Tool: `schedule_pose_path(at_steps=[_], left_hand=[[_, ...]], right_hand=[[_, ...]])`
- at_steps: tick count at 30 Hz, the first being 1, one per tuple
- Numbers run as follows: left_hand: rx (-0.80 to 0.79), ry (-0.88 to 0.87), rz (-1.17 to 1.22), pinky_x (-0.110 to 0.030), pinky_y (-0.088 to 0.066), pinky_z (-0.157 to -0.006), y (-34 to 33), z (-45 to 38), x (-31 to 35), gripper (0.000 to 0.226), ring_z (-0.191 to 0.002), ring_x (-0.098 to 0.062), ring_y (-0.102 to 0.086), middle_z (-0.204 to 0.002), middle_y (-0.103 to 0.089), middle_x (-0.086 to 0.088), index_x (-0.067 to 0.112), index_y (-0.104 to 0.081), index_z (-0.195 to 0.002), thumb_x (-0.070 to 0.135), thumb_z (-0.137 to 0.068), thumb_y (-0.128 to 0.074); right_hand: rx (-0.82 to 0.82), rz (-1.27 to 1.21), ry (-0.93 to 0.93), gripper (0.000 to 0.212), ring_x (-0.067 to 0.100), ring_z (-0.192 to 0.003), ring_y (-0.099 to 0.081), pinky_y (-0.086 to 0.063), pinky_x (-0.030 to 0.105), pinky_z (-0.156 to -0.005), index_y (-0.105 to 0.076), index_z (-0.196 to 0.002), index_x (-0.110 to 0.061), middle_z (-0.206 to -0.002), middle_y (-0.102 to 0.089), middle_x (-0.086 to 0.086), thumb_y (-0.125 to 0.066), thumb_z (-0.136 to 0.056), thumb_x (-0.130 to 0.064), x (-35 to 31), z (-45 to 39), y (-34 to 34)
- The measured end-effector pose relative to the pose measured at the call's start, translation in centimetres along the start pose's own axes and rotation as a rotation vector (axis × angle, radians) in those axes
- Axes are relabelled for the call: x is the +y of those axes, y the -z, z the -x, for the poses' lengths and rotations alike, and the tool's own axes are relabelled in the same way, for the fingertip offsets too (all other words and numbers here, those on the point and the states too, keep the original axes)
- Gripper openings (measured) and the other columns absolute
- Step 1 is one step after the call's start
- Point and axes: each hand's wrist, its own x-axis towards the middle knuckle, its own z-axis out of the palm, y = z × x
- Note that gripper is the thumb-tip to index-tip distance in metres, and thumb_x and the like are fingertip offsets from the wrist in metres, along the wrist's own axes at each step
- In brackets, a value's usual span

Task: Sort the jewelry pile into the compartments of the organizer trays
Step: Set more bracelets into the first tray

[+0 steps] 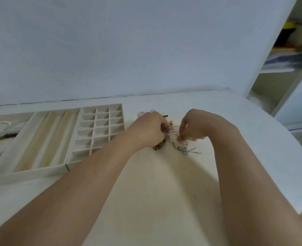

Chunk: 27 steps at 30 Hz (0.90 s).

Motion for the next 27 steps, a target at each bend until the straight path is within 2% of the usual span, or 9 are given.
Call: schedule_pose_path(at_steps=[4,6,9,11,16,18,21,23,27], left_hand=[[0.014,-0.004,-0.027,-0.025,-0.041,-0.096,-0.7,-0.5,-0.6,0.013,-0.130,-0.021,-0.050,-0.109,-0.066,0.005,0.033,-0.076,-0.095,0.022,-0.089,-0.071],[0.024,-0.009,-0.031,-0.029,-0.040,-0.104,-0.6,-0.5,-0.8,0.013,-0.132,-0.022,-0.049,-0.111,-0.067,0.005,0.032,-0.077,-0.095,0.022,-0.089,-0.071],[0.056,-0.031,-0.018,-0.031,-0.039,-0.102,-0.3,-0.4,-0.6,0.015,-0.108,-0.017,-0.059,-0.100,-0.067,0.009,0.031,-0.076,-0.098,0.022,-0.088,-0.072],[0.071,-0.052,0.018,-0.033,-0.040,-0.097,-0.1,-0.4,-0.3,0.015,-0.087,-0.009,-0.056,-0.084,-0.060,0.015,0.031,-0.076,-0.098,0.023,-0.085,-0.075],[0.053,-0.049,0.075,-0.035,-0.041,-0.089,-0.1,-0.3,0.5,0.018,-0.073,0.000,-0.052,-0.075,-0.057,0.015,0.023,-0.077,-0.094,0.039,-0.089,-0.073],[0.062,-0.023,0.170,-0.026,-0.042,-0.074,0.3,-0.3,0.5,0.017,-0.063,0.001,-0.054,-0.066,-0.061,0.017,0.024,-0.077,-0.091,0.039,-0.091,-0.071],[0.106,0.019,0.335,-0.012,-0.037,-0.054,1.0,-0.7,0.3,0.015,-0.056,0.005,-0.058,-0.069,-0.067,0.017,0.024,-0.075,-0.086,0.034,-0.094,-0.068],[0.146,0.036,0.428,-0.010,-0.039,-0.057,1.4,-0.8,0.3,0.015,-0.063,0.006,-0.062,-0.076,-0.070,0.014,0.023,-0.075,-0.086,0.033,-0.095,-0.067],[0.248,0.051,0.551,-0.021,-0.045,-0.069,1.7,-0.8,0.4,0.018,-0.078,-0.002,-0.064,-0.080,-0.070,0.017,0.023,-0.076,-0.086,0.032,-0.096,-0.064]], right_hand=[[-0.091,0.012,-0.043,0.040,0.019,-0.072,-0.067,-0.059,0.036,-0.091,-0.073,-0.114,-0.004,-0.073,-0.069,0.003,-0.080,-0.080,-0.024,-0.3,0.3,0.2],[-0.069,-0.023,-0.049,0.040,0.019,-0.067,-0.063,-0.060,0.038,-0.088,-0.071,-0.115,-0.001,-0.071,-0.066,0.001,-0.076,-0.078,-0.016,-0.5,0.4,0.0],[0.070,-0.112,-0.022,0.023,0.022,-0.071,-0.075,-0.063,0.038,-0.077,-0.071,-0.098,-0.005,-0.075,-0.076,0.006,-0.068,-0.077,-0.012,-0.7,0.8,0.1],[0.098,-0.272,0.010,0.017,0.025,-0.073,-0.076,-0.064,0.038,-0.075,-0.066,-0.096,-0.005,-0.077,-0.075,0.012,-0.067,-0.079,-0.011,-0.8,1.1,0.4],[0.123,-0.474,0.094,0.025,0.025,-0.071,-0.074,-0.062,0.049,-0.079,-0.061,-0.085,-0.014,-0.080,-0.074,0.011,-0.071,-0.064,-0.021,-1.0,1.8,1.0],[0.180,-0.537,0.107,0.015,0.024,-0.068,-0.072,-0.062,0.052,-0.080,-0.058,-0.082,-0.016,-0.075,-0.069,0.006,-0.066,-0.069,-0.015,-0.9,1.7,0.9],[0.314,-0.599,0.122,0.015,0.020,-0.062,-0.070,-0.057,0.040,-0.064,-0.057,-0.083,-0.019,-0.081,-0.062,0.000,-0.058,-0.080,-0.004,-0.8,1.4,1.1],[0.390,-0.630,0.150,0.019,0.018,-0.061,-0.067,-0.051,0.031,-0.056,-0.059,-0.084,-0.021,-0.081,-0.062,-0.003,-0.057,-0.081,-0.003,-0.9,1.4,1.2],[0.547,-0.654,0.212,0.030,0.011,-0.065,-0.059,-0.038,0.015,-0.040,-0.062,-0.082,-0.026,-0.089,-0.066,-0.008,-0.055,-0.080,0.004,-1.1,1.3,1.2]])
